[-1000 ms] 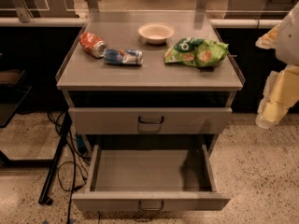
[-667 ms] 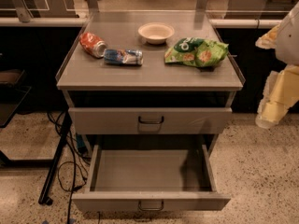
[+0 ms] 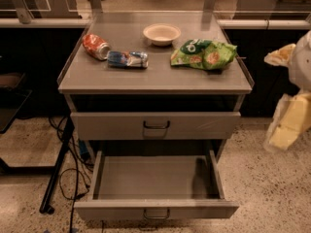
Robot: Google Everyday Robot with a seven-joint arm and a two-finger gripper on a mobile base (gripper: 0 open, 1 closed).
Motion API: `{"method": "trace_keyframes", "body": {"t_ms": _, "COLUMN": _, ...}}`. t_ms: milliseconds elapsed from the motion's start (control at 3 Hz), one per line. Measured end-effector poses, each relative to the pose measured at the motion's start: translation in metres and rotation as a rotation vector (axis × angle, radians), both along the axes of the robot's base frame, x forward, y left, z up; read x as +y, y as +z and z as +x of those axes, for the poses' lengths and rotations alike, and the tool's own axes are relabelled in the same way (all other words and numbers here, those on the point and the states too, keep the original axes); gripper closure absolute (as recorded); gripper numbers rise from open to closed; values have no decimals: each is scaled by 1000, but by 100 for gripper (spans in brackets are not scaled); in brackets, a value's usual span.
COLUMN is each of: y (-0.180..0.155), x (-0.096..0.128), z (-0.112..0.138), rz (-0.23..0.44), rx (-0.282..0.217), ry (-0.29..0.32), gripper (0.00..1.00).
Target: Close middle drawer
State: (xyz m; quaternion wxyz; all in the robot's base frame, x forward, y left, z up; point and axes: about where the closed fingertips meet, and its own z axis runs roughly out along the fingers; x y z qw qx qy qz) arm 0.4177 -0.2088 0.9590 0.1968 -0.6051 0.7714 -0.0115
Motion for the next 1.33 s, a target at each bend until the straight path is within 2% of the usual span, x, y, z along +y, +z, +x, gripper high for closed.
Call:
{"method": "trace_keyframes", "body": {"t_ms": 333, "y": -35, "x": 11, "z": -25, "rz": 102, "rx": -20, "ry": 41, "gripper": 3}}
{"method": "trace_keyframes", "body": {"t_ms": 1000, "y": -93, "x": 38, "z": -48, "rz": 162, "rx": -3, "ry": 91, "gripper": 49}}
{"method": "trace_keyframes", "body": {"t_ms": 1333, "y": -131, "x": 56, "z": -52, "rz": 184, "rx": 33, "ry": 120, "gripper": 80}}
